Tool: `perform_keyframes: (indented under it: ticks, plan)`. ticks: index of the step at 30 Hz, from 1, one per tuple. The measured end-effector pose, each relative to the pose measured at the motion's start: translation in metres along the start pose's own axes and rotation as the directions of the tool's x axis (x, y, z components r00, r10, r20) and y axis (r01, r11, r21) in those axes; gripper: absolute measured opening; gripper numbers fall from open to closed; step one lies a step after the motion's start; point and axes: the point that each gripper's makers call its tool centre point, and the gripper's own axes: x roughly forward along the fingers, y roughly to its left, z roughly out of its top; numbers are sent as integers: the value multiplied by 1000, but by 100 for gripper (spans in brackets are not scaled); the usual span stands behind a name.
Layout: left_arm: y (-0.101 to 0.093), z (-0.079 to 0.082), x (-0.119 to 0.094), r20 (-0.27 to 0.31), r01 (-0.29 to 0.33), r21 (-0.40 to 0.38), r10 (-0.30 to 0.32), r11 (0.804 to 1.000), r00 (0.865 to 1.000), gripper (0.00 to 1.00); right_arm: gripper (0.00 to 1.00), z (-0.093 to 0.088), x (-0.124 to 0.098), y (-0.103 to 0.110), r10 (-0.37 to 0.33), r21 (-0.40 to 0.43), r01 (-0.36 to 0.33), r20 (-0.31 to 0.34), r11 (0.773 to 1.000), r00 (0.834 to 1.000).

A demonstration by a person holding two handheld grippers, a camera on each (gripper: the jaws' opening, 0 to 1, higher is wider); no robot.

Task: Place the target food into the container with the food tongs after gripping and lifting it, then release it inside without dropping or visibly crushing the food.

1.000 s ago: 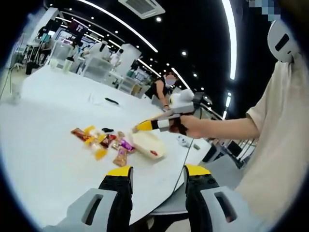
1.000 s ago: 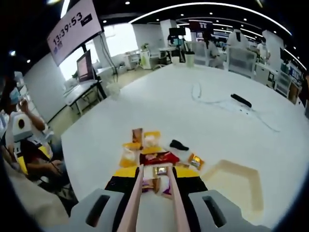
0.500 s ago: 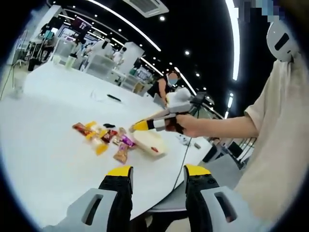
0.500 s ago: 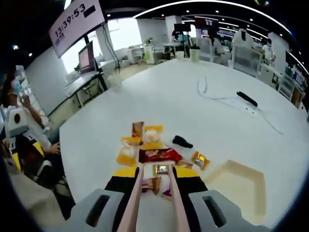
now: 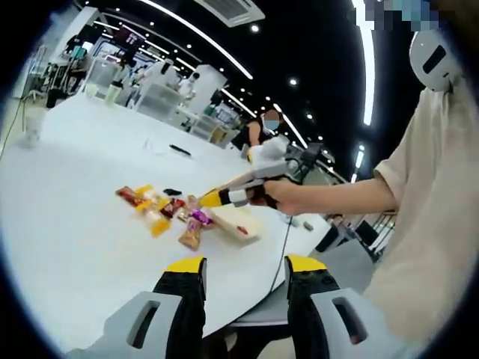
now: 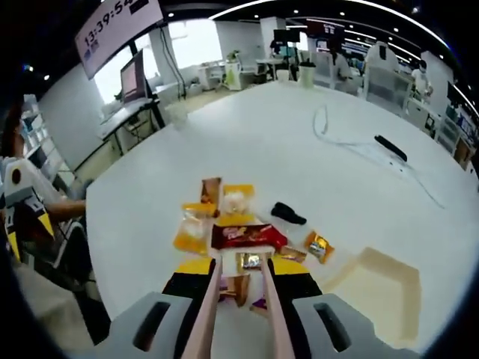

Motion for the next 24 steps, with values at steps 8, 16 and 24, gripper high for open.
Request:
perform_keyframes:
  ticks: [8, 16, 24]
  plan:
    - [3, -6, -1, 1, -8, -17, 8, 1000, 1000, 40, 27, -3, 7, 0, -15, -28, 15, -18, 1000, 1000]
    - [3, -7, 3, 2, -5, -27, 5, 1000, 1000, 40, 27, -7, 18, -5, -28, -35, 27, -40, 999, 999]
    - [7, -11, 0, -1, -15, -43, 15, 999, 1000, 40, 27, -10, 26, -8, -29, -38, 27, -61, 999, 998]
